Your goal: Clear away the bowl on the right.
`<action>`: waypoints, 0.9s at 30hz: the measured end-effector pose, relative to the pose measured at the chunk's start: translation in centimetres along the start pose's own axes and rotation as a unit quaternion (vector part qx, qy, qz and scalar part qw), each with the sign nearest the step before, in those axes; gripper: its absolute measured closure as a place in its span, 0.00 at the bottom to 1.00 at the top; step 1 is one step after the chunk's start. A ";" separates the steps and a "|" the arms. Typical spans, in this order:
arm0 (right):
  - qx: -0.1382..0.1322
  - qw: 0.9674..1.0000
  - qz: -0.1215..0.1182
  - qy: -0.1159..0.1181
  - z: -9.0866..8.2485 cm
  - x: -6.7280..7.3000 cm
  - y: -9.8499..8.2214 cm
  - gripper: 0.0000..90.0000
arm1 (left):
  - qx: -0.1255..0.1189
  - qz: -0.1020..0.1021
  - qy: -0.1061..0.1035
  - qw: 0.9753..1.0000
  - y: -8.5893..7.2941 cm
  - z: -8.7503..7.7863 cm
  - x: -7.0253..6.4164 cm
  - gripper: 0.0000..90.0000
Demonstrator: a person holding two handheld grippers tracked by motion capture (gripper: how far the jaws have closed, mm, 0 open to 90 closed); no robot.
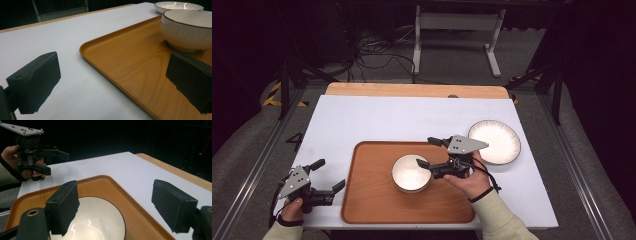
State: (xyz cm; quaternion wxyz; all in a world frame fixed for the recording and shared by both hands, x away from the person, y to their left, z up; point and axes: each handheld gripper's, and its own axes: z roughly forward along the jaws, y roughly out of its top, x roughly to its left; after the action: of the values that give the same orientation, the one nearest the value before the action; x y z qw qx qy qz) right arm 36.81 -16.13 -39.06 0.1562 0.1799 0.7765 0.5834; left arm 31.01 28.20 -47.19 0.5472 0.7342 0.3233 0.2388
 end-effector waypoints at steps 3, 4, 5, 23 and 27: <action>-0.011 1.000 0.002 -0.003 -0.8 -0.2 0.0 0.24 | 0.000 0.000 0.000 1.000 0.0 0.0 0.0 0.00; -0.012 1.000 0.001 -0.004 -1.0 -0.2 0.0 0.24 | 0.000 0.000 0.000 1.000 0.0 0.0 0.0 0.00; -0.012 1.000 0.001 -0.004 -1.0 -0.2 0.0 0.24 | 0.000 0.000 0.000 1.000 0.0 0.0 0.0 0.00; -0.036 0.998 0.002 -0.047 -6.3 -2.2 -1.4 0.19 | 0.000 0.001 0.000 1.000 0.0 0.0 0.0 0.00; -0.039 0.998 0.007 -0.058 -7.3 -2.6 -1.7 0.19 | 0.001 0.001 -0.001 1.000 0.0 0.0 0.0 0.00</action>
State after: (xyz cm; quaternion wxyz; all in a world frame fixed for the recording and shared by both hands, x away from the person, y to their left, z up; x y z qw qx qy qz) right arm 35.61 -23.96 -38.63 0.2036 0.2129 0.7413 0.6030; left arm 31.01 28.19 -47.18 0.5466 0.7350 0.3225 0.2388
